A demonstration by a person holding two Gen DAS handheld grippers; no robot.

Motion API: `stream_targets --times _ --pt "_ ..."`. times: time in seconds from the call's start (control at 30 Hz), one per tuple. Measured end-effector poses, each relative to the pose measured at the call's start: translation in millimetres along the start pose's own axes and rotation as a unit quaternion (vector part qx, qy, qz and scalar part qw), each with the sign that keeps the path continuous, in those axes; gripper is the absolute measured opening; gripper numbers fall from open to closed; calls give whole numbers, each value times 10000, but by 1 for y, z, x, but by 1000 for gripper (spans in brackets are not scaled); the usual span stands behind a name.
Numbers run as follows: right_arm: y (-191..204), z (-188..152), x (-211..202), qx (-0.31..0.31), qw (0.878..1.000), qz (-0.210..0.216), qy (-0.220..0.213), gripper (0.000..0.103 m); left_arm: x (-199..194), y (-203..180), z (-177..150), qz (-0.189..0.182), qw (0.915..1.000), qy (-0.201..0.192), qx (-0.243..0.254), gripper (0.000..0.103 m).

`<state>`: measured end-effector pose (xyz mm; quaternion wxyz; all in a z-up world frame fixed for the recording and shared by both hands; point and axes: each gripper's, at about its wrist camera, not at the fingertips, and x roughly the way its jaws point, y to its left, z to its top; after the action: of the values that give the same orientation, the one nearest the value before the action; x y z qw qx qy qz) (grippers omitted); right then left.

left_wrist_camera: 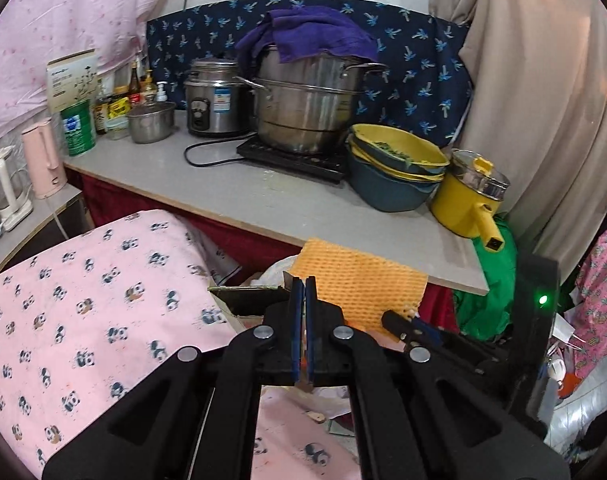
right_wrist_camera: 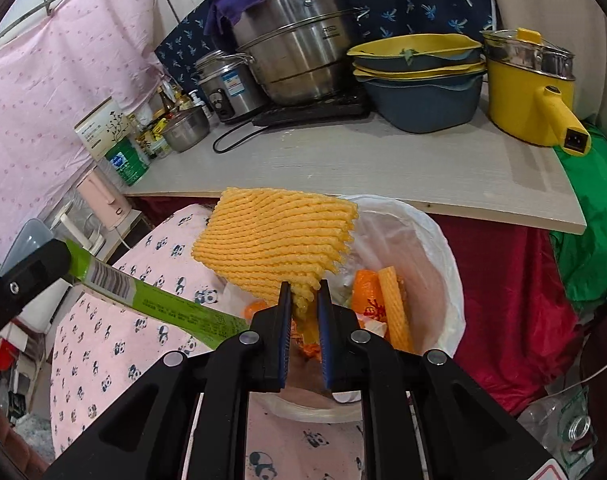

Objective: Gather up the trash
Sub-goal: 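Carry the juice box and foam sleeve over the bin with both tools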

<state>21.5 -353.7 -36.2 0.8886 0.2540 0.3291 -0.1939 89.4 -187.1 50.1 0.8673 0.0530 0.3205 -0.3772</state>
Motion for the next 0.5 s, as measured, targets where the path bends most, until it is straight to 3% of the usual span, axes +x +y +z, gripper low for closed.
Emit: stream_targets --times 0.3,0.43,0.5 --pt "-29 0 9 213 9995 -198 89 13 27 -17 9 -103 9998 171 34 1" --pt "-26 2 14 163 9996 -150 162 19 37 -14 6 -136 9994 274 -136 2" --pt "-24 3 13 150 9997 -121 158 21 39 -12 5 -87 9995 256 -183 10"
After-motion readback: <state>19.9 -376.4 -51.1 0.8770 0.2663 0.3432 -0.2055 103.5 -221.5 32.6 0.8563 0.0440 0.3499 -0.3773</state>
